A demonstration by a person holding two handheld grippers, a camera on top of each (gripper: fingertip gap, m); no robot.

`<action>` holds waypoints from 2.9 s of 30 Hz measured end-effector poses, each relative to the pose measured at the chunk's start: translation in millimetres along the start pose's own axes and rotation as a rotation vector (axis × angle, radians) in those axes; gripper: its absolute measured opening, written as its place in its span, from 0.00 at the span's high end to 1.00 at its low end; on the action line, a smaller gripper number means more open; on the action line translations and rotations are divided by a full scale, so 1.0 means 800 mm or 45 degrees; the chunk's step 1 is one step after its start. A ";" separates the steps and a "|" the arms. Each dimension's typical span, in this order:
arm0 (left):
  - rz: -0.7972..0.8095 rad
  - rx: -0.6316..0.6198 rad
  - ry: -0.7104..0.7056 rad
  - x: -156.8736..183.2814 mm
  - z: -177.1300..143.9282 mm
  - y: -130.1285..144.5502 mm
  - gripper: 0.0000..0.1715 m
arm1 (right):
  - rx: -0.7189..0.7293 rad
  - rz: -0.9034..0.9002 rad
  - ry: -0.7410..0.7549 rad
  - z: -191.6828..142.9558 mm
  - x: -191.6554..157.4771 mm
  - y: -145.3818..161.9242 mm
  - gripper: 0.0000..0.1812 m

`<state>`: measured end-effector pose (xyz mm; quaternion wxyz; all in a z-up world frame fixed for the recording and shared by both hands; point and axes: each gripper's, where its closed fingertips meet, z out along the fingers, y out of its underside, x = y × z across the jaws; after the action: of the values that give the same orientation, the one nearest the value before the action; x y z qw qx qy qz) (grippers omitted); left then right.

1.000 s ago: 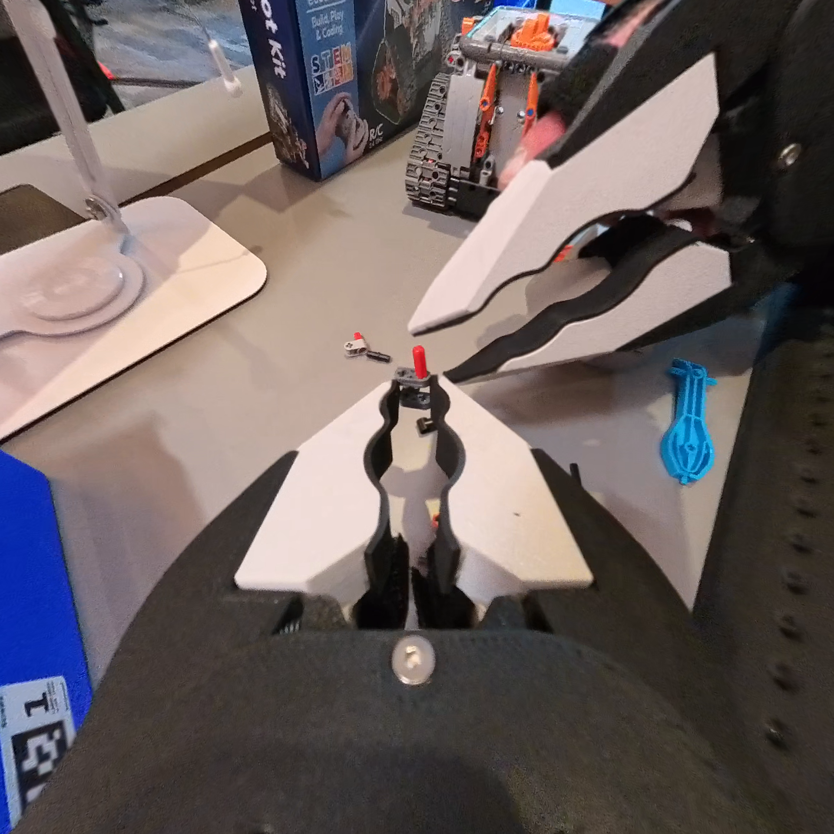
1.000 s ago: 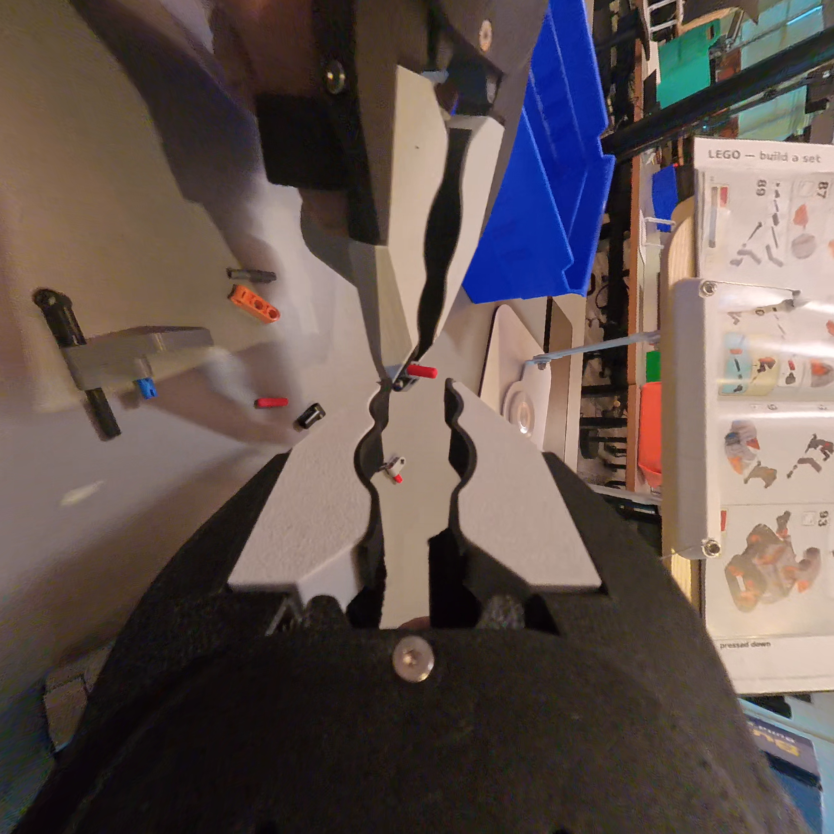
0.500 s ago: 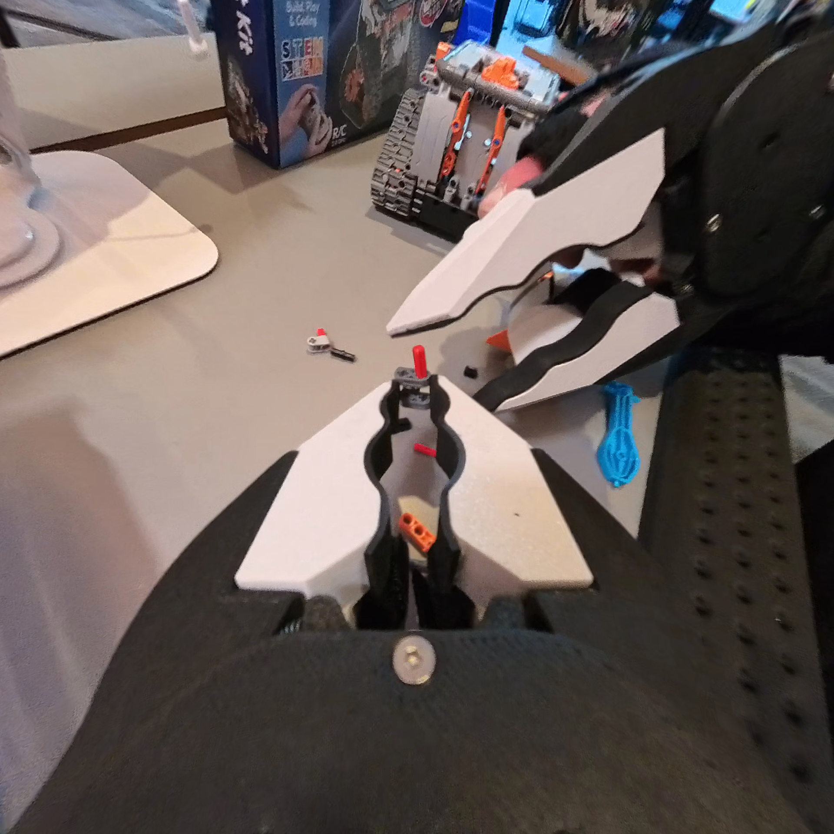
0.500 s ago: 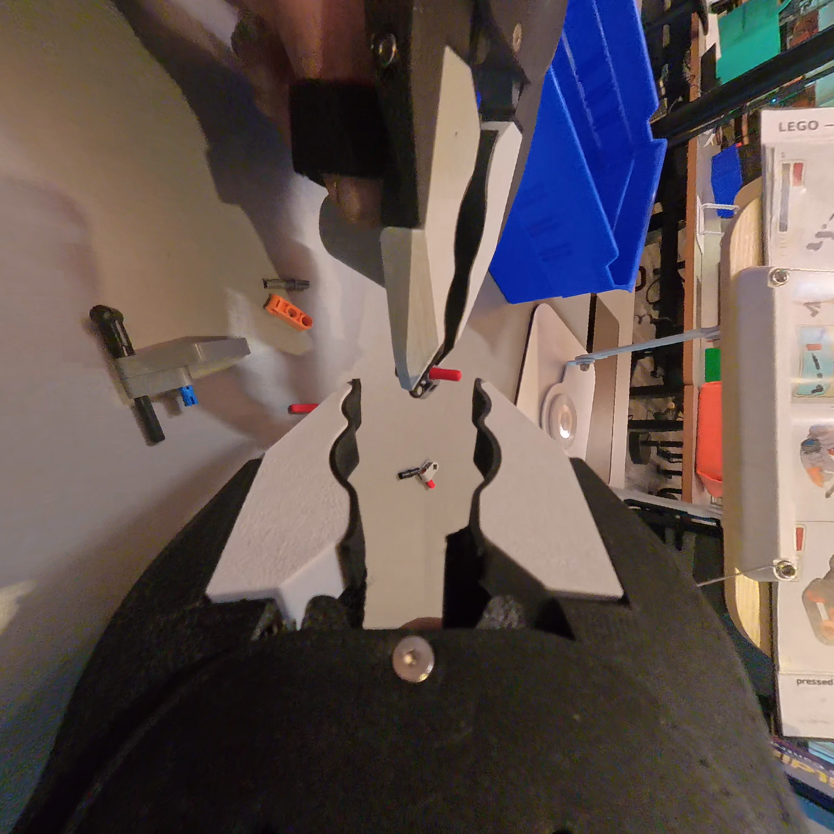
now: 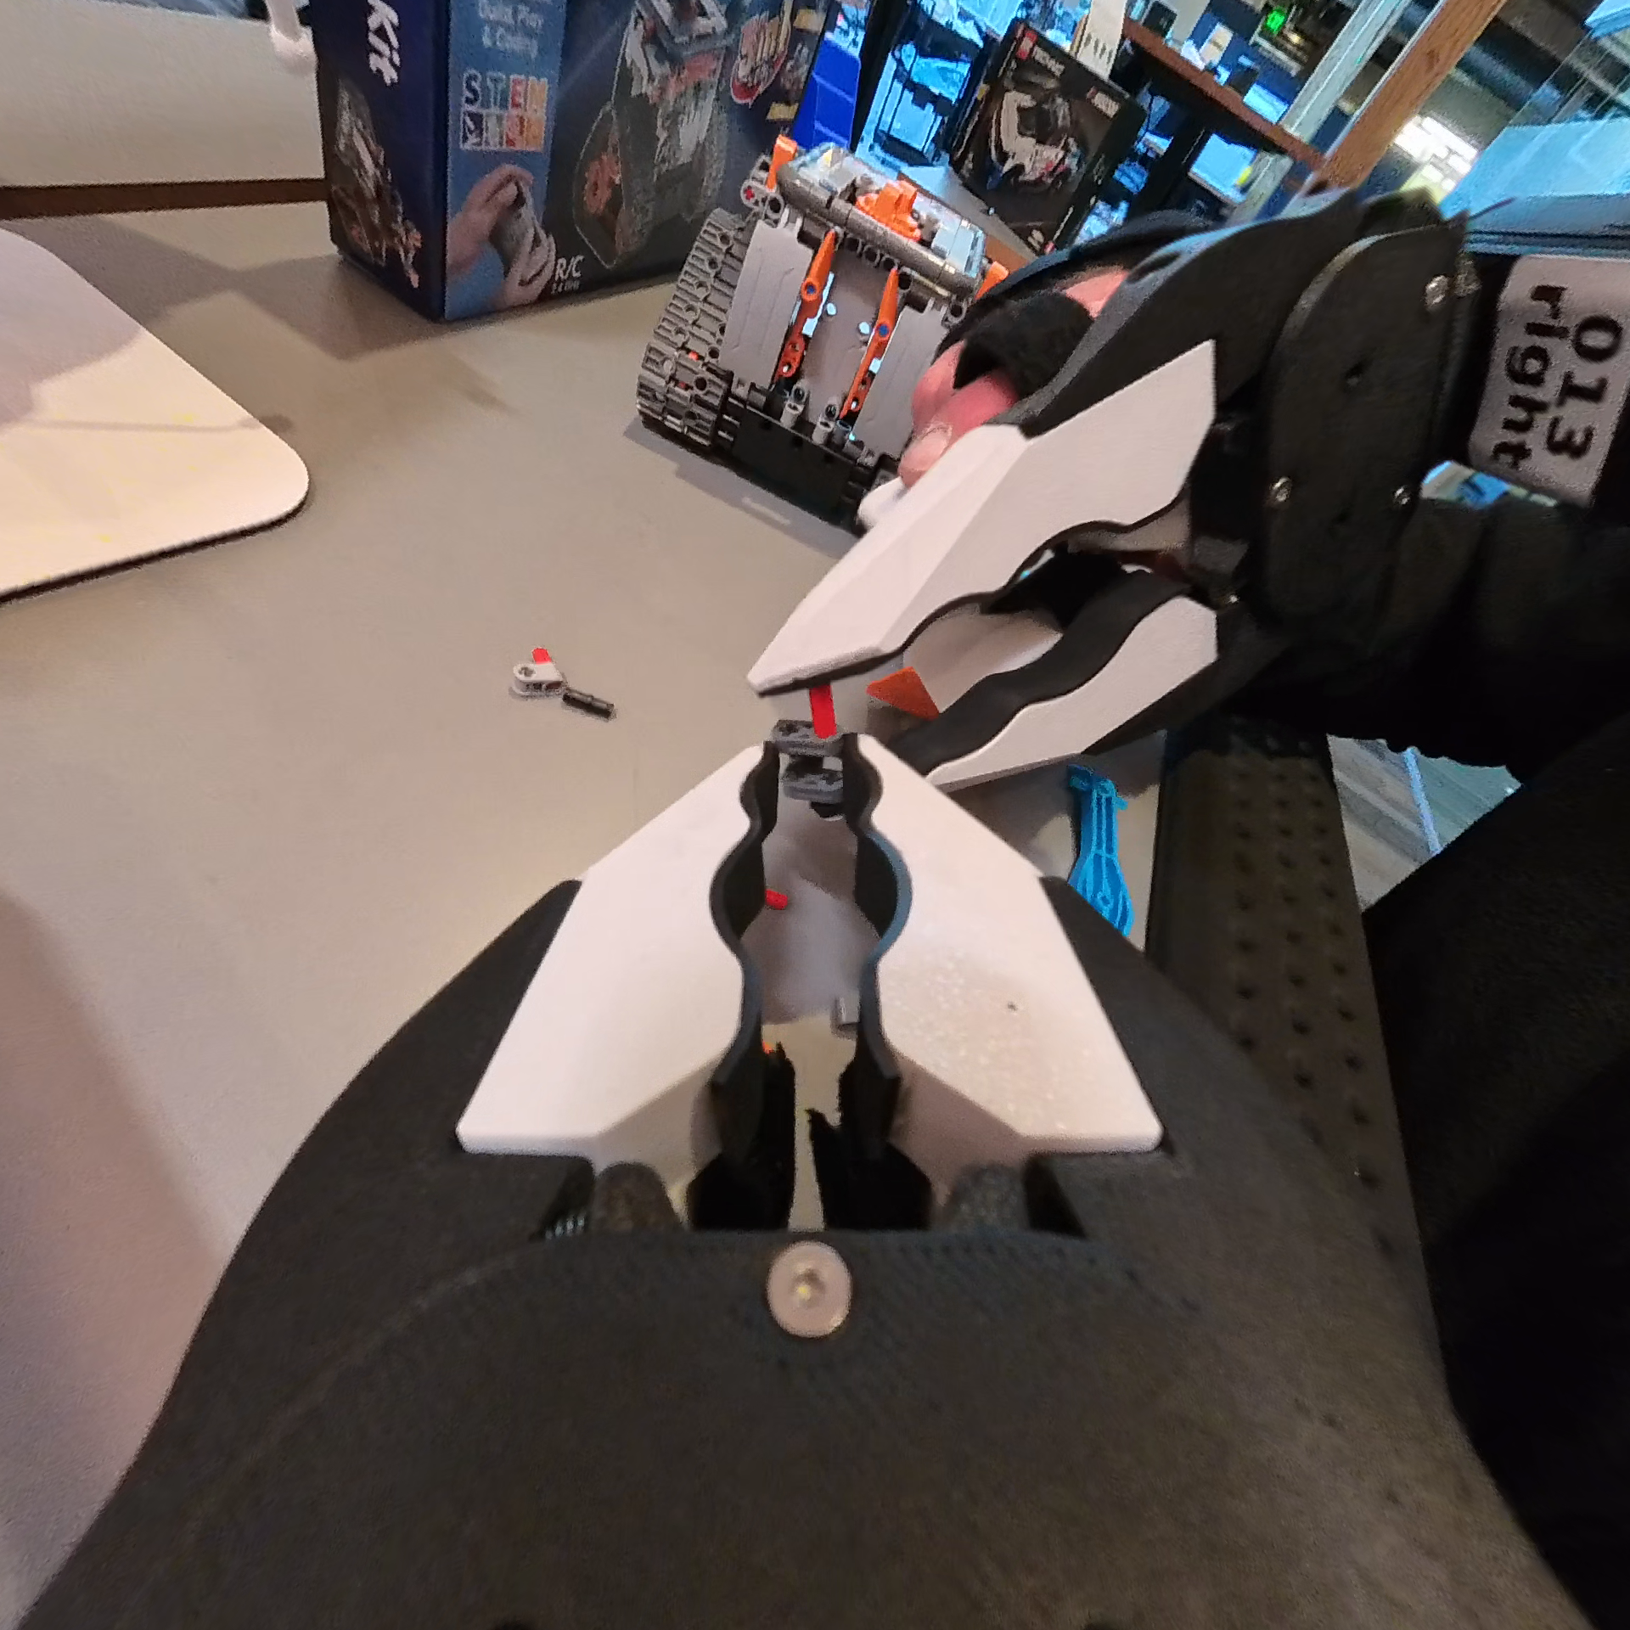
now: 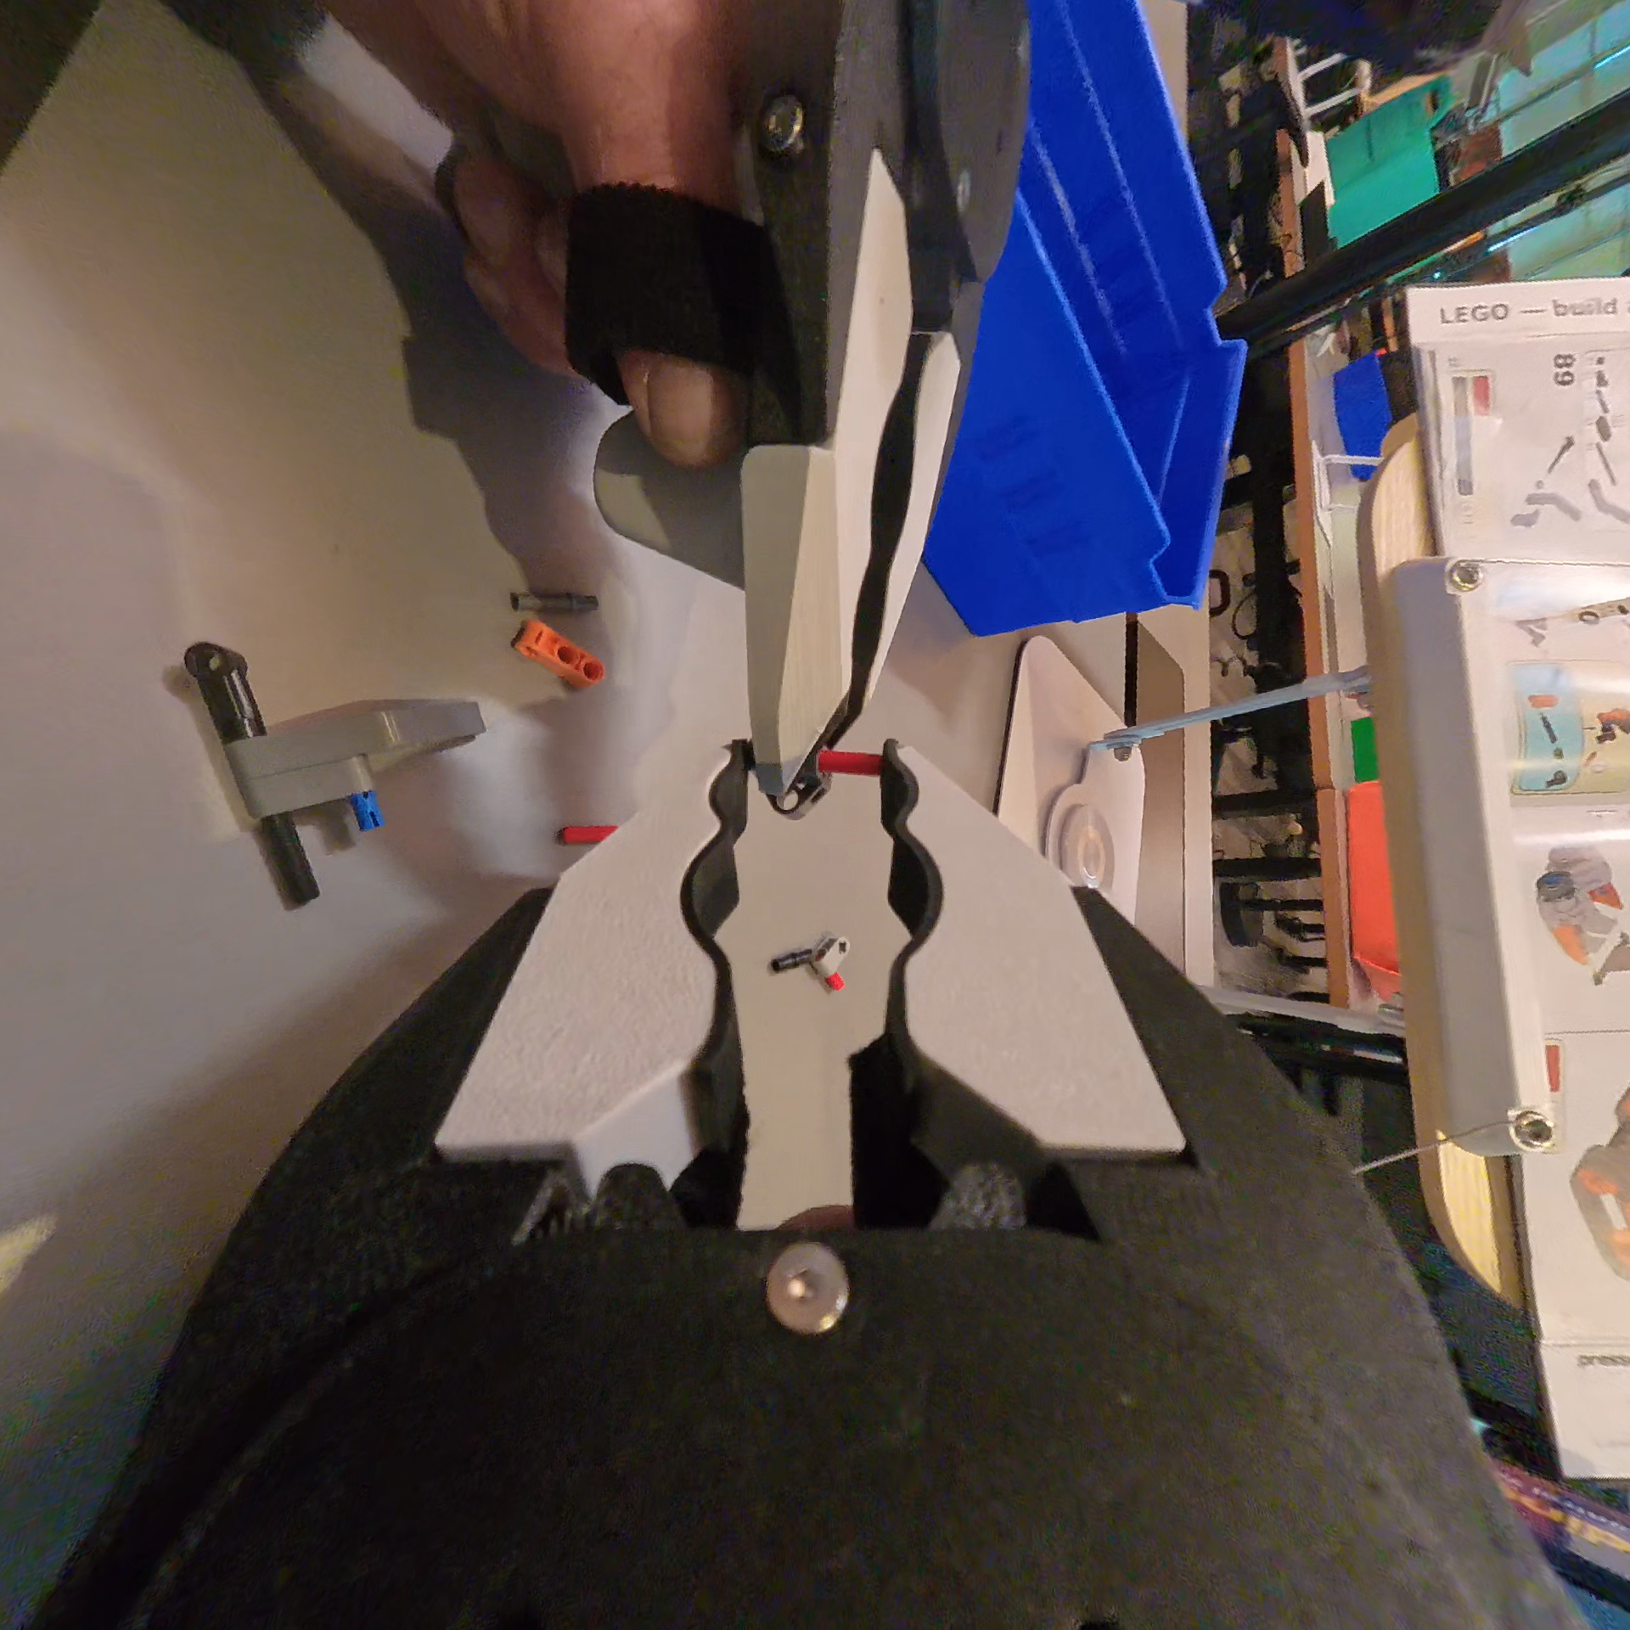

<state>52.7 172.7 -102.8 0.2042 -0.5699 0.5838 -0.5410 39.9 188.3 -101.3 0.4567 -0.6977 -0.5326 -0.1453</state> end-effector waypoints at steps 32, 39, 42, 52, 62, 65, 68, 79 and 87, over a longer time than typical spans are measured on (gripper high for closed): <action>0.254 -0.617 -0.377 -0.016 -0.019 0.109 0.93 | -0.008 0.125 -0.089 0.008 -0.011 0.012 0.85; 0.273 -0.592 -0.407 -0.022 -0.018 0.106 0.97 | -0.009 0.131 -0.069 0.007 -0.006 0.014 0.85; 0.282 -0.567 -0.426 -0.025 -0.019 0.102 0.97 | -0.002 0.143 -0.056 0.007 -0.003 0.014 0.85; 0.302 -0.377 -0.408 -0.019 -0.026 0.065 0.97 | 0.018 0.170 -0.003 0.001 0.011 0.012 0.85; 0.256 -0.165 -0.336 -0.005 -0.031 0.025 0.97 | 0.056 0.215 0.059 -0.005 0.025 0.008 0.85; 0.252 -0.110 -0.301 0.000 -0.031 0.014 0.97 | 0.065 0.222 0.071 -0.007 0.028 0.007 0.85; 0.258 -0.070 -0.280 0.004 -0.031 0.004 0.97 | 0.069 0.226 0.084 -0.008 0.031 0.007 0.85; 0.282 -0.002 -0.201 0.009 -0.026 -0.020 0.97 | 0.073 0.253 0.119 -0.011 0.039 0.010 0.85; 0.275 0.040 -0.145 0.007 -0.023 -0.044 0.97 | 0.068 0.274 0.151 -0.013 0.047 0.016 0.85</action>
<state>51.3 183.7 -64.1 0.3029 -0.5302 0.6207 -0.4918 68.9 202.9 -75.6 0.5188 -0.7285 -0.4304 -0.1222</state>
